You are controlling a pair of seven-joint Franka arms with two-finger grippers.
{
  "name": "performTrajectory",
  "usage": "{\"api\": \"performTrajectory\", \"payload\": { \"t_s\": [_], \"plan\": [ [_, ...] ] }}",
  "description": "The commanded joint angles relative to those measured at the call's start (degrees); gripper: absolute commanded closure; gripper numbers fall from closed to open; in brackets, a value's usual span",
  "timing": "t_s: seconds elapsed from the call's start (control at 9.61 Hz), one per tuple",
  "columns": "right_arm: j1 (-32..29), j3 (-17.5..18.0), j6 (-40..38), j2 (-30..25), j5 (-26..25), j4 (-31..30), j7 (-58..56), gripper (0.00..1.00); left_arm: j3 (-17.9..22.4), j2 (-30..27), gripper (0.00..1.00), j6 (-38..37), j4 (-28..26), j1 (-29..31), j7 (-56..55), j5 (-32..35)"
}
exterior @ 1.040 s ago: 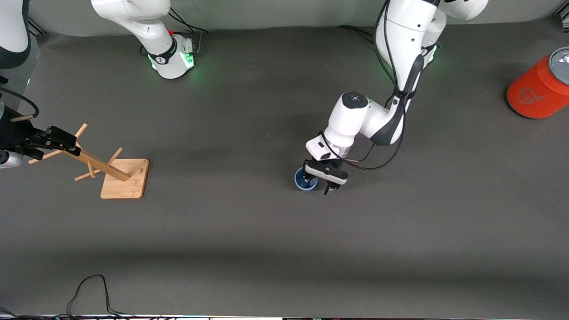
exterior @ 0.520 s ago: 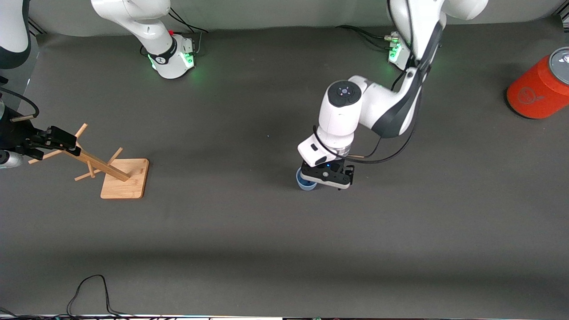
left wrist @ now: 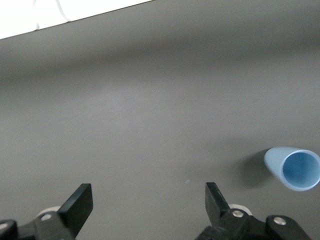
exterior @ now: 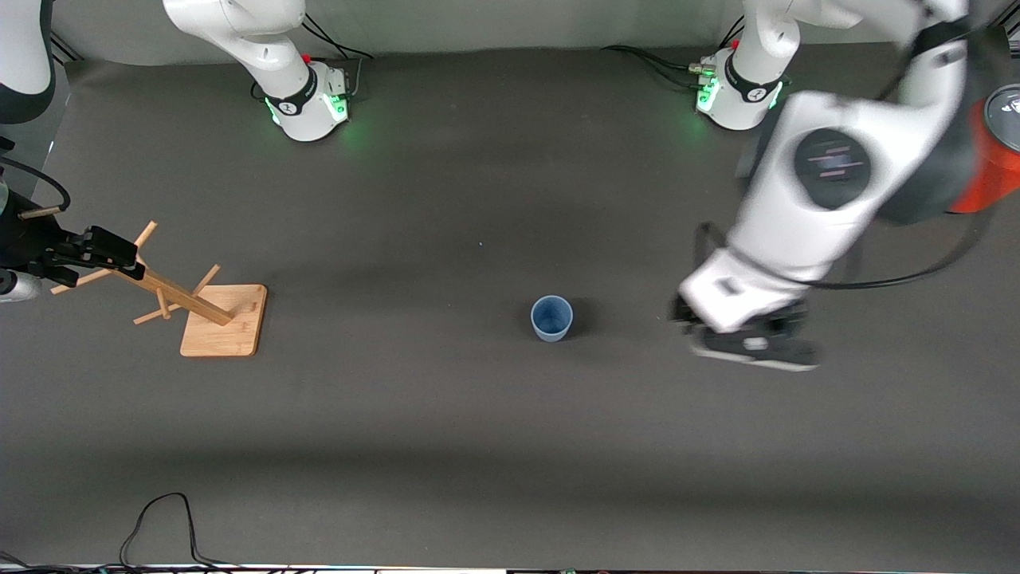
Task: Rotate and upright cup with both arms
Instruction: 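Open the left gripper and draw it back from the cup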
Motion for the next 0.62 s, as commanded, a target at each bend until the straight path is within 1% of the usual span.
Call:
{"api": "performTrajectory", "payload": {
  "t_s": [0.0,0.42,0.52],
  "plan": [
    [0.28,-0.37,-0.15,-0.40,0.31,-0.23,-0.80,0.00,-0.40,-4.85,0.00,-5.11,-1.58,3.02,3.10,-0.28],
    [0.28,-0.37,-0.24,-0.40,0.31,-0.23,-0.80,0.00,-0.58,-15.03,0.00,-5.13,-13.60,10.40,5.58,-0.55],
    [0.28,-0.37,-0.24,-0.40,0.31,-0.23,-0.80,0.00,-2.49,-18.80,0.00,-4.52,-18.50,14.34,5.67,-0.46]
  ]
}}
